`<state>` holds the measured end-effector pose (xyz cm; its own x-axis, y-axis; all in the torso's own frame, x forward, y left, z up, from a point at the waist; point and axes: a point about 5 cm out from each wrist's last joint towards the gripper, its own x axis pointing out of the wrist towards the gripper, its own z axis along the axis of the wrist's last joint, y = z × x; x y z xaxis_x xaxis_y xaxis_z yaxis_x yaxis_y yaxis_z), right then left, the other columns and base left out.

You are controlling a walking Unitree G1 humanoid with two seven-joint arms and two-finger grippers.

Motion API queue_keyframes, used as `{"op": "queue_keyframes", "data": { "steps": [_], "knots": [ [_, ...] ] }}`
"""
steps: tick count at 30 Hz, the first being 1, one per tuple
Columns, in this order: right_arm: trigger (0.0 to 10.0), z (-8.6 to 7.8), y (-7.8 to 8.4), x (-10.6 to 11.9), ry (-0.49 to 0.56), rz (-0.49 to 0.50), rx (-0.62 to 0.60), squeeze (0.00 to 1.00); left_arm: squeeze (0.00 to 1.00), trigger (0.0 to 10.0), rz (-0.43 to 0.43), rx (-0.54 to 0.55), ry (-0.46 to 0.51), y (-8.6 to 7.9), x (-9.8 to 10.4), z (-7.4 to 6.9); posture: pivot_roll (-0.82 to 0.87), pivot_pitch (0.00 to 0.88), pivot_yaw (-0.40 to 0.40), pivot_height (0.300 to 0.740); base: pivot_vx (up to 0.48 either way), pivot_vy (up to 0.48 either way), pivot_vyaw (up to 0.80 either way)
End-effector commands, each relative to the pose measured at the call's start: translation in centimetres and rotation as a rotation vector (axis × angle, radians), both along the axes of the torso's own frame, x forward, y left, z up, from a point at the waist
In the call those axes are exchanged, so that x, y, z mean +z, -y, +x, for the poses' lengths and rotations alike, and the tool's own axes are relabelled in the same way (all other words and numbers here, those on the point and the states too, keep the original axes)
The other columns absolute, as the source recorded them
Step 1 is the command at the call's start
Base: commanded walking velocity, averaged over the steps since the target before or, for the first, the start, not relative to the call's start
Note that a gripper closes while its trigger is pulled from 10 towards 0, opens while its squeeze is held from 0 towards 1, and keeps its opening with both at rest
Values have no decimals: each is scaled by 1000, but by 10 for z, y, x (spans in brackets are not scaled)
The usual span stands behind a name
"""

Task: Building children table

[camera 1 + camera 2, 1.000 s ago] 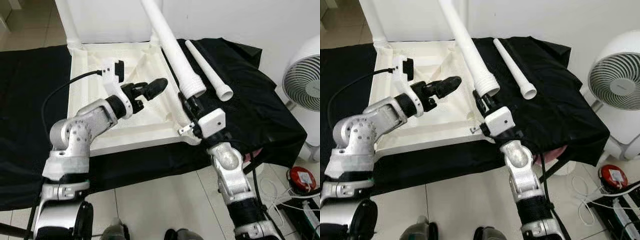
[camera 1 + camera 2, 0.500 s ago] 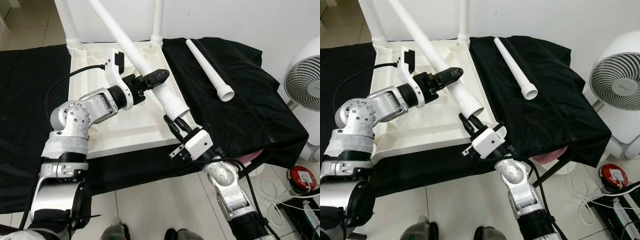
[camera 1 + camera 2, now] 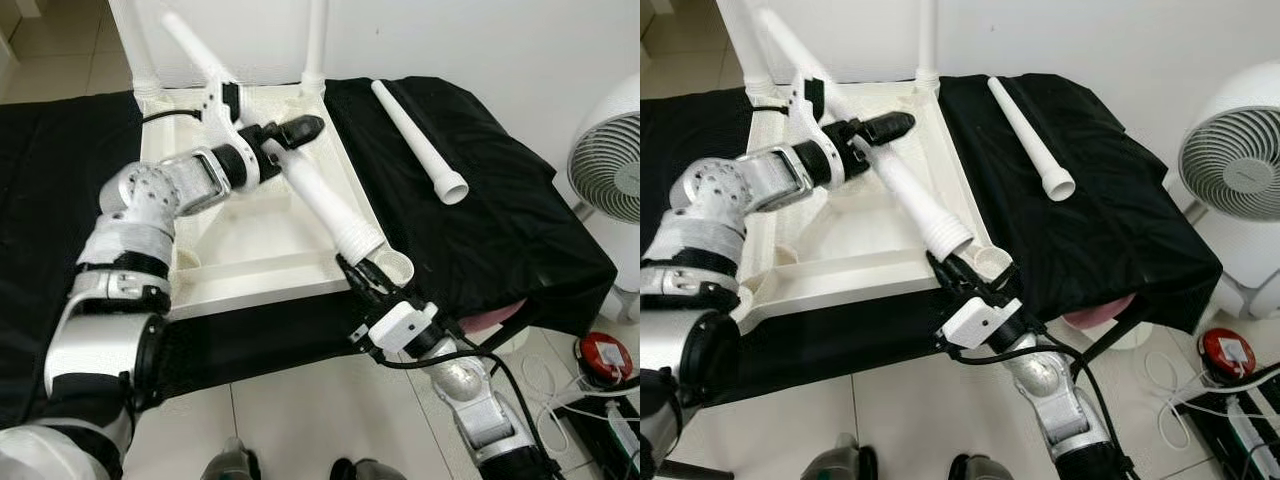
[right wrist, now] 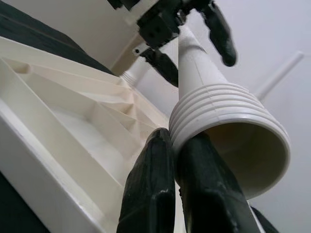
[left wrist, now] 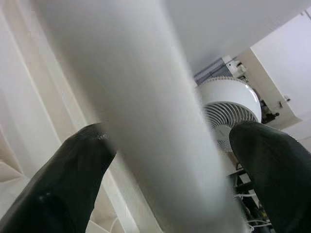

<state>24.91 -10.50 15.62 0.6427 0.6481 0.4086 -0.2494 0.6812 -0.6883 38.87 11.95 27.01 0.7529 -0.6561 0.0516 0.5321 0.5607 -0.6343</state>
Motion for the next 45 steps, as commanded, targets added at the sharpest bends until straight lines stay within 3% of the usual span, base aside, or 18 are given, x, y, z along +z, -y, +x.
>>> {"op": "queue_keyframes", "data": {
  "steps": [1,2,3,4,5,6,10,11,26,27,32,37,38,39,40,42,43,45],
  "knots": [
    [10000,-3,2,2,44,1,-14,0,0,10000,-129,-285,200,6,14,-9,-22,59,7,740,0,0,0],
    [10000,-3,2,1,46,-6,-17,0,0,8824,-129,-281,200,6,14,-8,-23,59,8,740,0,0,0],
    [10000,-3,2,1,46,-6,-17,0,0,8824,-129,-281,200,6,14,-8,-23,59,8,740,0,0,0],
    [10000,-3,2,0,49,-12,-19,0,0,7647,-131,-279,199,5,14,-7,-24,58,9,740,0,0,0],
    [10000,-4,2,-1,47,-14,-17,0,0,3961,-135,-279,196,5,14,-7,-22,57,9,740,0,0,0],
    [10000,-4,1,-1,47,-16,-14,0,0,2353,-130,-287,196,6,13,-8,-23,56,11,740,0,0,0],
    [10000,-4,0,-2,53,-22,-14,0,0,1765,-125,-306,194,8,11,-8,-23,58,11,740,0,0,0],
    [10000,-4,0,-3,57,-26,-13,0,0,0,-125,-314,193,9,11,-8,-21,60,10,740,0,0,0],
    [10000,-3,0,-8,43,-50,0,0,0,0,-196,-346,197,10,18,-8,-15,80,5,740,0,0,0],
    [10000,-3,1,-6,45,-23,-4,1000,0,0,-226,-334,186,9,20,-7,-14,86,5,740,0,0,0],
    [10000,-6,5,-5,64,70,-45,1000,0,0,-262,-295,177,3,26,-4,-8,91,5,740,0,0,0],
    [10000,-12,8,-8,83,100,-84,1000,0,0,-270,-236,162,-5,28,1,-7,94,9,740,0,0,0],
    [10000,-14,8,-12,72,102,-90,0,0,0,-285,-219,157,-8,30,2,-8,94,11,740,0,0,0],
    [10000,-14,8,-12,72,102,-90,0,0,0,-285,-219,157,-8,30,2,-8,94,11,740,0,0,0],
    [10000,-17,8,-16,68,94,-93,0,0,3804,-299,-199,143,-10,31,4,-8,94,11,740,0,0,0],
    [10000,-18,8,-18,64,88,-93,0,0,3804,-309,-189,134,-11,32,5,-8,94,11,740,0,0,0],
    [10000,-20,8,-21,52,82,-92,0,0,10000,-320,-168,124,-13,33,7,-7,96,12,740,0,0,0],
    [10000,-22,8,-24,39,79,-93,0,0,10000,-324,-147,115,-15,34,8,-8,97,14,740,0,0,0]
  ]
}}
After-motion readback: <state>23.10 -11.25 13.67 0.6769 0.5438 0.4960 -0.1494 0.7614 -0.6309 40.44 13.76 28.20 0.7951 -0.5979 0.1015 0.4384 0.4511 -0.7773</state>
